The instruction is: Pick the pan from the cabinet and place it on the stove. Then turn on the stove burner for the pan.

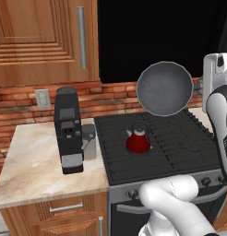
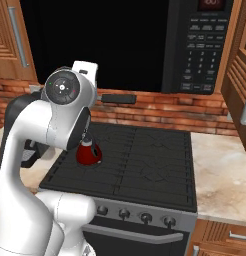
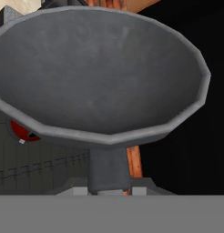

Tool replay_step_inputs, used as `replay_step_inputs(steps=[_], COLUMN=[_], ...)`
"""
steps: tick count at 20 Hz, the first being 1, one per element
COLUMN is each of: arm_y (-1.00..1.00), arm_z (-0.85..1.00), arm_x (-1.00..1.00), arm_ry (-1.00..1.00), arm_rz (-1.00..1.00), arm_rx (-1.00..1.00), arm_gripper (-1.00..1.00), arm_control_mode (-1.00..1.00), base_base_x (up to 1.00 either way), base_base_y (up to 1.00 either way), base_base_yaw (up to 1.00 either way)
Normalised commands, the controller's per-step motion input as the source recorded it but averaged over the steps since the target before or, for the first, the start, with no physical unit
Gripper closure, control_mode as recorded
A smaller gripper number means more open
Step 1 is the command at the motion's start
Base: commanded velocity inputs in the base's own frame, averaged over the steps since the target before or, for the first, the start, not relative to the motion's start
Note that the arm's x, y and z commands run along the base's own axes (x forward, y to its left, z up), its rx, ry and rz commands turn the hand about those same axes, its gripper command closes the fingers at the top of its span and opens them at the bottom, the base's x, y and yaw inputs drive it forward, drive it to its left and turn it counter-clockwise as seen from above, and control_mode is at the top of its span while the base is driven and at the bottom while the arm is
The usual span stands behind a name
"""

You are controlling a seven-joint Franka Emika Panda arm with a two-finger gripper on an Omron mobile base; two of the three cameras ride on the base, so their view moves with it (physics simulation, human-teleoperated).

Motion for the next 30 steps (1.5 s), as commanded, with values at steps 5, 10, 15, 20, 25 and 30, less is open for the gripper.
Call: replay_step_inputs(steps=[5, 10, 15, 20, 25, 30], arm_y=[-0.01, -0.15, -0.13, -0.16, -0.34, -0.41], arm_z=[-0.03, -0.17, -0.23, -0.23, -0.24, -0.18], arm_x=[0.0, -0.12, -0.17, -0.15, -0.12, -0.08], arm_ry=[0.03, 0.1, 0.1, 0.08, 0.07, 0.07], arm_rz=[0.0, 0.0, 0.0, 0.0, 0.0, 0.0], arm_rx=[0.0, 0.0, 0.0, 0.01, 0.05, 0.07], arm_gripper=[1.0, 1.0, 1.0, 1.0, 1.0, 1.0], arm_control_mode=[-1.0, -1.0, -1.0, -1.0, -1.0, -1.0], base_base_x=[0.0, 0.0, 0.0, 0.0, 0.0, 0.0], base_base_y=[0.0, 0.0, 0.0, 0.0, 0.0, 0.0], base_base_yaw=[0.0, 0.0, 0.0, 0.0, 0.0, 0.0])
